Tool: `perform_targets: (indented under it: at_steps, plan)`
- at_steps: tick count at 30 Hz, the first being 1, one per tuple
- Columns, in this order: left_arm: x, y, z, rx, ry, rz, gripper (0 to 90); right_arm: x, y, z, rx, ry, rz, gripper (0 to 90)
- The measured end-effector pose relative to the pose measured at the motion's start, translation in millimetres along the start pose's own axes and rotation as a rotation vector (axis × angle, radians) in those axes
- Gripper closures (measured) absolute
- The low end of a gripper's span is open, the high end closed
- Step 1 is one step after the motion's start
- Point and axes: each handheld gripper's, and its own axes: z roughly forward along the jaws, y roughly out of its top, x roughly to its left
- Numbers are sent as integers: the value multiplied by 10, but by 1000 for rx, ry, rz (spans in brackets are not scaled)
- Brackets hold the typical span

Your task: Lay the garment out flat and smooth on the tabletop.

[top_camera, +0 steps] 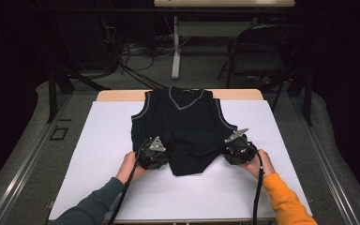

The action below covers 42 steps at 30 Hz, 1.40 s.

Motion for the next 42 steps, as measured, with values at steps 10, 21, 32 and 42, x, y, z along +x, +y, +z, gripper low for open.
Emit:
perform_targets:
  at_steps: [10,21,32,42]
  plan:
    - [120,-17,-389,-53,12,-7,792,-30,-44,-37,-18,-44,-24,877]
    - [551,-82,-775,-116,63,-136,787,-224,67,-743,-163,-155,37,864]
    - [458,-139,-525,13,30,-132,529,-332,-69,-406,15,-126,76,540]
    - [268,-121,-343,51,-22,-82,463,200,3,-498,-69,112,-51,382]
